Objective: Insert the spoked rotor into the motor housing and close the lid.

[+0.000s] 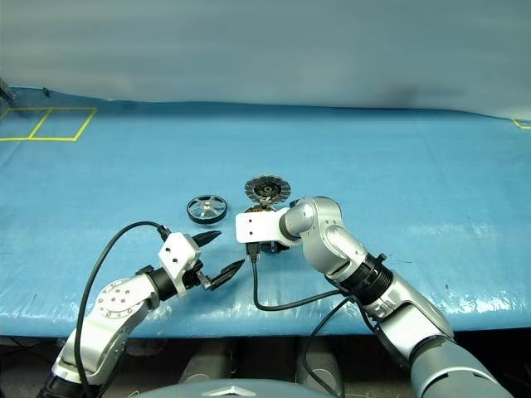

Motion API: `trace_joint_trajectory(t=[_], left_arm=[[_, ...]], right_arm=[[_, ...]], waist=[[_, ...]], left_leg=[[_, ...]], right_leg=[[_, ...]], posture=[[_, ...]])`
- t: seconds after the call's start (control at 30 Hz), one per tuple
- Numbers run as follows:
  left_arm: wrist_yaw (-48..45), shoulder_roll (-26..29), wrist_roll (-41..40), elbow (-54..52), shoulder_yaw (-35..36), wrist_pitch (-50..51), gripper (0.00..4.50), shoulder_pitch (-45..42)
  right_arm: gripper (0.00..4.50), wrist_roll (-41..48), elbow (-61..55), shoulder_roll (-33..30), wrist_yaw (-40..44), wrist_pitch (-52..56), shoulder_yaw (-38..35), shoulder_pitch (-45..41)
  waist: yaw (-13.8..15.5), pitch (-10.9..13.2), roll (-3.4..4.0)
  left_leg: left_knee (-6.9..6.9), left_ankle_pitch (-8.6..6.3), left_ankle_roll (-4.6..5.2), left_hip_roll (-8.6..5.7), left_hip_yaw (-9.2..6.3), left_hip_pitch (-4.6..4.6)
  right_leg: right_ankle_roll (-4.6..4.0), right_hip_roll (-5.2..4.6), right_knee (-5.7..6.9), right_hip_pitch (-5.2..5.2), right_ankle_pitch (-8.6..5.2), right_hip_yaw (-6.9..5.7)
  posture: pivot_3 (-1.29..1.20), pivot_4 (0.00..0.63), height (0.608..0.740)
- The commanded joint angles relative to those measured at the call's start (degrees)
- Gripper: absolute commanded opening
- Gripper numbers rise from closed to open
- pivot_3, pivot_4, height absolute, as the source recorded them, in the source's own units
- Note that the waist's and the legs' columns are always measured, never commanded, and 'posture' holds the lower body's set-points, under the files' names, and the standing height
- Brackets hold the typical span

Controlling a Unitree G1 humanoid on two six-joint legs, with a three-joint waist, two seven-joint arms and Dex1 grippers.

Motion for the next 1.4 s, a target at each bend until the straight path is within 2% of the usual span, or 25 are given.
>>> trace_joint_trajectory(t=[0.03, 0.37, 0.83, 1.03, 1.4], left_arm=[[-1.0, 0.7, -0.5, -3.2, 1.8, -2.9, 4.5, 1.9], [-0.4, -1.8, -0.7, -3.3, 3.0, -11.2, 4.5, 7.7], [-2.7, -1.0, -1.1, -2.6, 2.6, -12.1, 4.5, 11.8], [-4.3, -0.9, -1.3, -2.1, 1.8, -11.6, 4.5, 10.9], [-5.4, -1.6, -1.5, -2.0, 0.0, -10.6, 4.5, 8.3]], right_arm=[[2.14, 1.2, -1.7, 1.2, 0.6, 2.8, 3.1, 2.6], [2.14, 1.8, -6.9, 1.8, 0.4, 6.9, 6.5, 5.3], [2.14, 3.4, -9.4, 1.1, 0.8, 9.2, 7.4, 5.2], [4.15, 3.2, -10.0, 1.4, -0.8, 9.8, 6.7, 4.5], [4.15, 4.3, -15.3, -1.3, -0.4, 12.7, 6.4, 1.3]], waist=[[0.0, 0.0, -0.01], [-0.2, -0.3, -0.15], [-0.1, -0.4, -0.2], [-0.1, -0.4, -0.19], [0.1, -0.4, -0.16]], left_leg=[[0.0, 0.0, 0.0, 0.01, 0.0, 0.01], [-0.03, -0.01, -0.01, 0.04, 0.01, 0.08], [-0.09, -0.06, -0.06, 0.05, -0.02, 0.3], [-0.23, -0.06, -0.05, 0.06, -0.01, 0.3], [-0.21, -0.05, -0.05, 0.04, -0.02, 0.0]], right_leg=[[-0.02, 0.0, 0.0, 0.01, -0.01, 0.0], [-0.14, 0.0, 0.0, 0.04, -0.09, -0.01], [-0.22, -0.04, -0.04, 0.02, -0.18, -0.06], [-0.25, -0.02, -0.02, 0.04, -0.2, -0.07], [-0.22, -0.04, -0.04, -0.11, -0.18, -0.1]], posture=[[0.0, 0.15, 0.74], [0.0, 0.15, 0.74], [0.0, 0.15, 0.74], [0.0, 0.15, 0.74], [0.0, 0.15, 0.74]])
